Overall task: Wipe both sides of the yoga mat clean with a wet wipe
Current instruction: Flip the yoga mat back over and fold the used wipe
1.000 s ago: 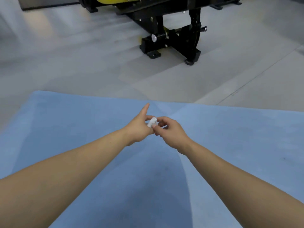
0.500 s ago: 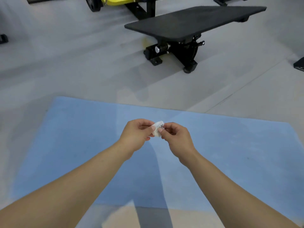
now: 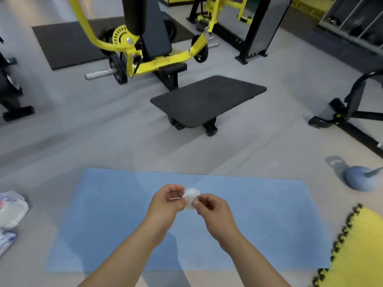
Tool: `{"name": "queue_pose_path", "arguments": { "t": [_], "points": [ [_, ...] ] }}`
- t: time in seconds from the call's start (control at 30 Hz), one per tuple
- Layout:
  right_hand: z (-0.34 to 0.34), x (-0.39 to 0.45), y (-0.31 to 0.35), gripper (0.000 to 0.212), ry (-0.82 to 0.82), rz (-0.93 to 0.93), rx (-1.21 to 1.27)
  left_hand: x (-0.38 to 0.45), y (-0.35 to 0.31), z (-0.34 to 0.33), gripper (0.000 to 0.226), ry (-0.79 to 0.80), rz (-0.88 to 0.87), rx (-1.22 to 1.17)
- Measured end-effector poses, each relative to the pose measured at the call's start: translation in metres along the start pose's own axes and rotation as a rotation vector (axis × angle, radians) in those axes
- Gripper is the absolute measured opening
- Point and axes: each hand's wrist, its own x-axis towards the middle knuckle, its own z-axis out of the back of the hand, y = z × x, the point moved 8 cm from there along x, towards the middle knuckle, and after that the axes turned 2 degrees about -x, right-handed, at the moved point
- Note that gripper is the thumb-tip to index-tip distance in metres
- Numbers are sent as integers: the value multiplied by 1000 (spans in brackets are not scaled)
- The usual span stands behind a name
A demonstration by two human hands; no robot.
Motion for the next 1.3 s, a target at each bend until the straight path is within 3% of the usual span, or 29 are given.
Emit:
{"name": "queue_pose_path", "arguments": {
  "t": [0.3, 0.53, 0.67, 0.87, 0.93, 1.0, 1.13, 1.3],
  "points": [
    [-3, -62, 102, 10, 103, 38, -29, -69, -96, 20, 7, 19, -137, 246],
    [-17, -85, 157, 11, 107, 106, -19, -102, -163, 31, 17, 114, -435, 532],
    [-34, -97, 188, 12, 130, 125, 7, -125, -184, 51, 15, 240, -432, 537],
    [-73, -113, 239, 16, 161, 191, -17, -142, -226, 101, 13, 147, -498, 616],
    [-85, -113, 259, 28, 139, 288, -131, -146, -236, 118, 12, 96, -530, 651],
    [-100, -112, 281, 33, 138, 497, -348, -150, -245, 135, 10, 32, -567, 694],
    [-135, -111, 314, 20, 88, 951, -769, -159, -256, 164, 15, -123, -638, 831],
    [-170, -119, 335, 8, 69, 1313, -936, -179, -256, 189, 32, -367, -652, 1066]
  ]
}}
